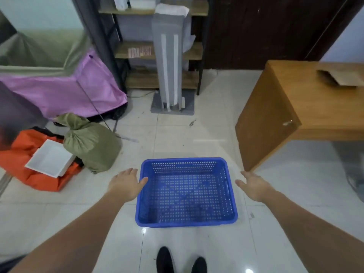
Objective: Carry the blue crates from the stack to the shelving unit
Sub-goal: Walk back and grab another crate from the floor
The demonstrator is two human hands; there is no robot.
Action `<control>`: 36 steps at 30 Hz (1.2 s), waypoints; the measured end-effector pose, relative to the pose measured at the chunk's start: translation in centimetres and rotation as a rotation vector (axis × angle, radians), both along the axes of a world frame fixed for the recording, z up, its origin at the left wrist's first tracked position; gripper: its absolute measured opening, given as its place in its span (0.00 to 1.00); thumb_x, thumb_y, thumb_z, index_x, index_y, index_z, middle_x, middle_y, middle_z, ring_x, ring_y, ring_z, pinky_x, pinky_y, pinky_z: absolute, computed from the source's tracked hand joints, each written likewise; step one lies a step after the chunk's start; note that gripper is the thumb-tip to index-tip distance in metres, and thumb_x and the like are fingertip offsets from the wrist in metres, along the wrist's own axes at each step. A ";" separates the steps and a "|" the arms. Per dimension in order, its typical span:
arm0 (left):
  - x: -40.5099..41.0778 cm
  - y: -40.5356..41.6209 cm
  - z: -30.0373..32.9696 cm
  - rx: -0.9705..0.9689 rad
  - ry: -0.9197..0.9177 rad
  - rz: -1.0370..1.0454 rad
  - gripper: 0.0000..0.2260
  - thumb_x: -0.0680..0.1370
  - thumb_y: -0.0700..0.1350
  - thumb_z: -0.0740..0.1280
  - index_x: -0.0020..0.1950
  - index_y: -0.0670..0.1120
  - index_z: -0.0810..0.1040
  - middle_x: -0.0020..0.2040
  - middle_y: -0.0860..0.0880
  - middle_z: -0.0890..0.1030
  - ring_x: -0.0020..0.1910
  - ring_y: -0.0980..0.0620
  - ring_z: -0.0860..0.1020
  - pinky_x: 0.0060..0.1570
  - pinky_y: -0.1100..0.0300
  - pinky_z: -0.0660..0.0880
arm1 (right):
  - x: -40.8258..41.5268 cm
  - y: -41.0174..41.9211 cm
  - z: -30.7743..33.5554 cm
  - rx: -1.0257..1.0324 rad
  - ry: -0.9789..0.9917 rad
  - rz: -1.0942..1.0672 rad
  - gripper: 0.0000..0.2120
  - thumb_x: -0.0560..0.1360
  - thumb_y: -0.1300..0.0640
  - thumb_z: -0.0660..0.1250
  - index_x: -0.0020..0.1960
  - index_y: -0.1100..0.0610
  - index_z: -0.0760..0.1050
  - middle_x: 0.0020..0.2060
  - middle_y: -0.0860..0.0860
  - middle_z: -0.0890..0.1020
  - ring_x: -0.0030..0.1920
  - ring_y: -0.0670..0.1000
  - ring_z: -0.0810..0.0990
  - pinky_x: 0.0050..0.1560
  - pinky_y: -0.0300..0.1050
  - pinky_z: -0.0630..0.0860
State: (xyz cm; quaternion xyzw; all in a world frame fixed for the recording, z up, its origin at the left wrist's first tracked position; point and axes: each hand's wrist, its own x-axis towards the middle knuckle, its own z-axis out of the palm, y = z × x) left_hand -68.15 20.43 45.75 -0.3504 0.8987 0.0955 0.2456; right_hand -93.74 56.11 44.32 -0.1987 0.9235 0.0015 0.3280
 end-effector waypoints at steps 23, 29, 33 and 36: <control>-3.1 -8.9 -46.6 0.258 0.353 1.063 0.35 0.80 0.67 0.56 0.56 0.34 0.79 0.52 0.35 0.82 0.49 0.34 0.81 0.55 0.41 0.78 | -10.4 1.0 -45.3 -0.282 -0.081 -0.818 0.18 0.77 0.47 0.70 0.47 0.64 0.79 0.41 0.61 0.82 0.43 0.64 0.82 0.51 0.63 0.81; -2.7 -9.3 -31.4 0.293 0.400 1.030 0.32 0.79 0.65 0.58 0.53 0.35 0.80 0.45 0.37 0.83 0.44 0.35 0.82 0.47 0.40 0.79 | -9.1 2.5 -29.4 -0.424 -0.177 -0.878 0.14 0.79 0.53 0.69 0.47 0.65 0.79 0.39 0.60 0.82 0.35 0.56 0.77 0.38 0.48 0.75; -1.5 -14.0 -22.4 0.286 0.434 0.970 0.48 0.66 0.81 0.54 0.51 0.36 0.80 0.47 0.36 0.84 0.46 0.32 0.83 0.52 0.37 0.80 | -8.9 3.5 -14.2 -0.577 -0.214 -0.879 0.07 0.81 0.60 0.68 0.54 0.64 0.75 0.41 0.60 0.79 0.34 0.55 0.75 0.37 0.48 0.77; -3.8 -13.7 -9.7 0.350 0.483 0.871 0.48 0.67 0.81 0.52 0.49 0.35 0.79 0.47 0.35 0.84 0.47 0.34 0.83 0.54 0.39 0.80 | -8.5 4.3 -2.8 -0.591 -0.178 -0.868 0.08 0.81 0.59 0.66 0.46 0.64 0.72 0.36 0.60 0.74 0.30 0.54 0.71 0.33 0.48 0.76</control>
